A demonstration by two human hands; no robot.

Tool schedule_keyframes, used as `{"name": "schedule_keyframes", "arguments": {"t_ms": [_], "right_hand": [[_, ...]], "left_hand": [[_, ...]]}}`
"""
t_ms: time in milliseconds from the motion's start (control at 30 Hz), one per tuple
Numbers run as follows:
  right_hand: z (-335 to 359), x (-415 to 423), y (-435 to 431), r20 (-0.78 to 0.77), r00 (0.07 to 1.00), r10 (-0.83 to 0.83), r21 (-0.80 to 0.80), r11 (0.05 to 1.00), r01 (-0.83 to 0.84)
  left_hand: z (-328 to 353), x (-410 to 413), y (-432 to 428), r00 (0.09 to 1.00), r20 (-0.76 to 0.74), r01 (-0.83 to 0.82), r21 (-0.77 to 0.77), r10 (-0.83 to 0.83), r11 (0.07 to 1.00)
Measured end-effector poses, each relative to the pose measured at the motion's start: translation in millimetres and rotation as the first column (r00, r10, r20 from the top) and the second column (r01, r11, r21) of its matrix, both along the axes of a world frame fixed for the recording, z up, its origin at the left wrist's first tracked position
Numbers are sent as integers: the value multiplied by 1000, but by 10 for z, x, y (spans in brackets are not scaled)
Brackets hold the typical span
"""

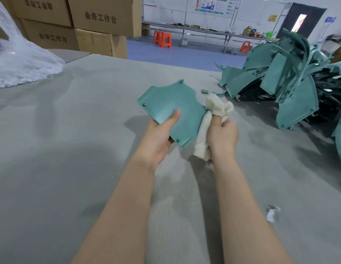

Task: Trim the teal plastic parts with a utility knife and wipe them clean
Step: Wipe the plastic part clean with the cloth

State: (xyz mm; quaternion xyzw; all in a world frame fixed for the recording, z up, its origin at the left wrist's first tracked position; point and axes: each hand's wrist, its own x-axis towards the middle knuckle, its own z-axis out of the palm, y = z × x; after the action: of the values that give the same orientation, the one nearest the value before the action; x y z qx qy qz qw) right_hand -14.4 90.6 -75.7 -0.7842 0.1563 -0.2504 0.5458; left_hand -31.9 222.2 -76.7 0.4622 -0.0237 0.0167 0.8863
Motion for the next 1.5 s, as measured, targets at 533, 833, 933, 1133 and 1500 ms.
{"name": "schedule_keyframes", "arguments": {"t_ms": [533, 833, 933, 1133, 1500], "right_hand": [[104, -402, 803, 62, 759, 648, -525, 668, -528], [132, -130, 465, 95, 965, 246, -483, 859, -172], [110, -215, 548, 158, 910, 383, -568, 789, -233], [126, -294, 657, 232, 891, 389, -551, 808, -209], [41, -150, 376, 130, 959, 251, -438, 883, -171]], "left_hand": [[96, -68, 100, 992, 13, 122, -237, -122, 964], [109, -80, -31, 973, 21, 228, -250, -230, 941], [117, -69, -22, 972, -1, 227, -278, -236, 934], [120, -95, -8, 957, 19, 286, -235, -290, 929], [67, -22, -5, 991, 1, 130, -250, -134, 959]]}}
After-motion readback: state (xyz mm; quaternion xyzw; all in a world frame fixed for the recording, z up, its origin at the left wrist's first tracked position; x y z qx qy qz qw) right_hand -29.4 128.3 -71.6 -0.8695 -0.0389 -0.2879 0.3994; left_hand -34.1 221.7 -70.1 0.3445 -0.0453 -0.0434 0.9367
